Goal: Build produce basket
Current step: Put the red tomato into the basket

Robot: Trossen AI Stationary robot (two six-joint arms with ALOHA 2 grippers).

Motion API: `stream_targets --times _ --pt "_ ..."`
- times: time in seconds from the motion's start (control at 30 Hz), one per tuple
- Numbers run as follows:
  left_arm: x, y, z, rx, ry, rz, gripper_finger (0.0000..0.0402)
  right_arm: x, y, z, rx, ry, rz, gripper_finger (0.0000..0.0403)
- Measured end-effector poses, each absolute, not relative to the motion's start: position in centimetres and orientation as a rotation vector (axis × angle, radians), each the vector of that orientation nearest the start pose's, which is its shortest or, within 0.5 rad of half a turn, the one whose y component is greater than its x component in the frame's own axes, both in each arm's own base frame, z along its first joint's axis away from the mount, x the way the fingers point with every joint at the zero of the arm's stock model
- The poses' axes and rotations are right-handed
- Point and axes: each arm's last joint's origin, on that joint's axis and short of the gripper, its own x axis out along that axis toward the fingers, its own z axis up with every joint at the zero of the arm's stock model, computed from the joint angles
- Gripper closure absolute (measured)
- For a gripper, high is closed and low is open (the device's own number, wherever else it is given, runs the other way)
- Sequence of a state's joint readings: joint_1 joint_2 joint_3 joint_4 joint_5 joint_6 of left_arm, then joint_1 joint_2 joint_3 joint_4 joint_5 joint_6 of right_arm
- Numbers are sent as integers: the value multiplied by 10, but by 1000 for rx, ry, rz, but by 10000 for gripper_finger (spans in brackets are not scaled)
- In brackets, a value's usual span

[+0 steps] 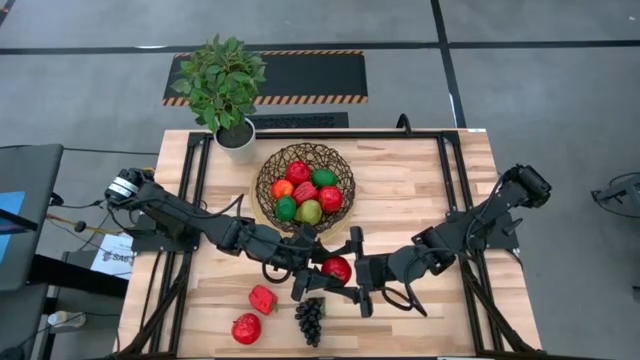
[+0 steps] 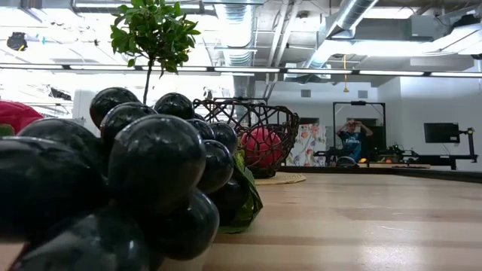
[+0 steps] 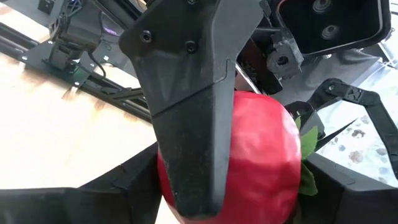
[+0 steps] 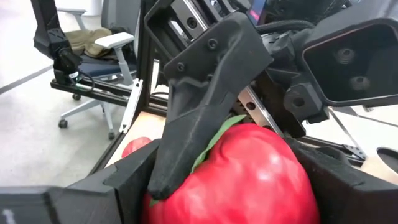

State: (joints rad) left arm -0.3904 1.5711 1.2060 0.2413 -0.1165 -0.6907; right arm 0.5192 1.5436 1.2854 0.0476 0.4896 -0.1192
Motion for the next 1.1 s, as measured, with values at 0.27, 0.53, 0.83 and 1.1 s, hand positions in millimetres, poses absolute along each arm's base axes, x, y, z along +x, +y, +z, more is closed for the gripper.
stream_targets --times 0.27,0.53,0.83,1.1 --pt "340 -136 323 -646 215 -214 152 315 166 342 -255 192 47 82" --pt "341 -135 322 -634 217 -186 154 308 163 342 -280 249 22 70" --pt "339 -133 319 -618 252 -154 154 297 166 338 -314 323 -48 31" --pt "337 -125 307 -542 369 -78 154 264 160 340 -295 446 -157 28"
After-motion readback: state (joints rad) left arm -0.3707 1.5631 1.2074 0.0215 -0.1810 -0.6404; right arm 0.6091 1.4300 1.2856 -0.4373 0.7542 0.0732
